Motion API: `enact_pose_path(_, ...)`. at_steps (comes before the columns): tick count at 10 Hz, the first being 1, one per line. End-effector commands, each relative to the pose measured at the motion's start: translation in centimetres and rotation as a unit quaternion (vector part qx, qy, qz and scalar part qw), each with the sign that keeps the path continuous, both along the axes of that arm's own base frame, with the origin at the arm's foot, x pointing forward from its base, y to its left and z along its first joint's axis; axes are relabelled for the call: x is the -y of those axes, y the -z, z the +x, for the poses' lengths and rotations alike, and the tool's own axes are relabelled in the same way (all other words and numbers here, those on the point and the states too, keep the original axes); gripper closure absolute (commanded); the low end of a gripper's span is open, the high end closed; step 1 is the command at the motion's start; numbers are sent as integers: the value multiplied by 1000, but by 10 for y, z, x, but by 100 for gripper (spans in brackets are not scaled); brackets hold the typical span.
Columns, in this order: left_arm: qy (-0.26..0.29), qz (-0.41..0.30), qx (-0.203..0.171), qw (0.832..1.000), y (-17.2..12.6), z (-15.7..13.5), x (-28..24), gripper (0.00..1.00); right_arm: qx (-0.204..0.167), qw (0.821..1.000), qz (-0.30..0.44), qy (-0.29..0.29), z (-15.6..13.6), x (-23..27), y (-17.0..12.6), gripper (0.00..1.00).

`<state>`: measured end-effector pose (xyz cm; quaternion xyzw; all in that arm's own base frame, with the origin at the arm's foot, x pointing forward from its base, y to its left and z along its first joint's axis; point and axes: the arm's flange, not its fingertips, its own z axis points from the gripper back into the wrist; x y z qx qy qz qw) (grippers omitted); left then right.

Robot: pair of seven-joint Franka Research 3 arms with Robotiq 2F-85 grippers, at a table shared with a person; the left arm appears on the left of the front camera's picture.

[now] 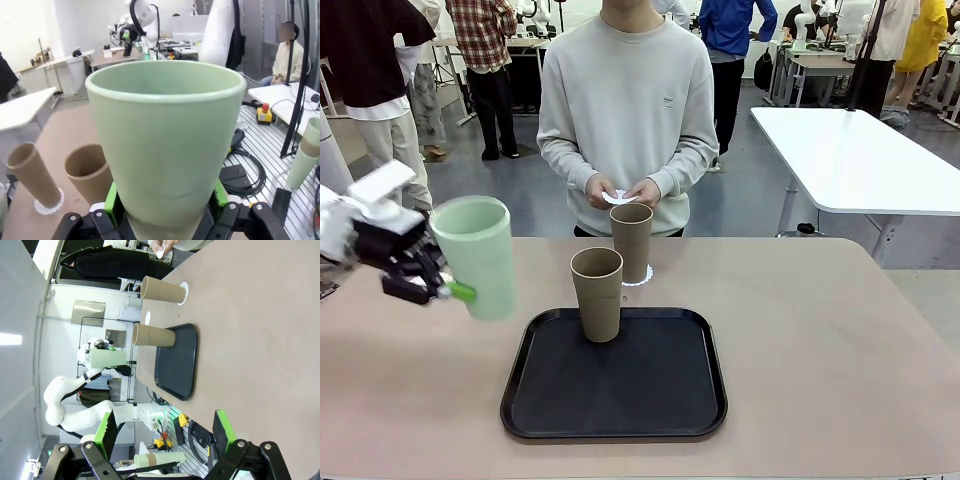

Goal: Place coasters on the table and set cups on them.
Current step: Take one Reusable plastic cup from the Flat Tray and place it on a coaster set by the human.

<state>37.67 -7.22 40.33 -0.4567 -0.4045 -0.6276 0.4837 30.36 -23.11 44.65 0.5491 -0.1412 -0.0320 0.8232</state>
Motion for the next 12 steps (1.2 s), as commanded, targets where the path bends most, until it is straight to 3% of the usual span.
enact_pose_path(1,-34,-11,-21,999,-20,-3,-2,76,-2,1000,-1,-3,-2,1,-1,0)
enact_pose_path(2,-99,-8,-50,994,-21,0,0,76,-2,1000,-1,-3,-2,1,-1,0)
enact_pose_path(3,-15,-3,-1,1000,-23,-4,-7,76,-2,1000,-1,-3,-2,1,-1,0)
enact_pose_path(5,-15,-3,-1,1000,-23,-4,-7,76,-2,1000,-1,-3,-2,1,-1,0)
enact_pose_path(6,-38,-2,-15,999,-29,-3,-8,16,-2,1000,-1,-3,-2,1,-1,0)
enact_pose_path(7,-52,-29,-1,998,-27,27,-36,16,-2,1000,-1,-3,-2,1,-1,0)
enact_pose_path(9,-137,-38,19,990,-24,78,-102,16,-2,1000,-1,-3,-2,1,-1,0)
enact_pose_path(12,-234,-45,11,971,-2,112,-177,16,-2,1000,-1,-3,-2,1,-1,0)
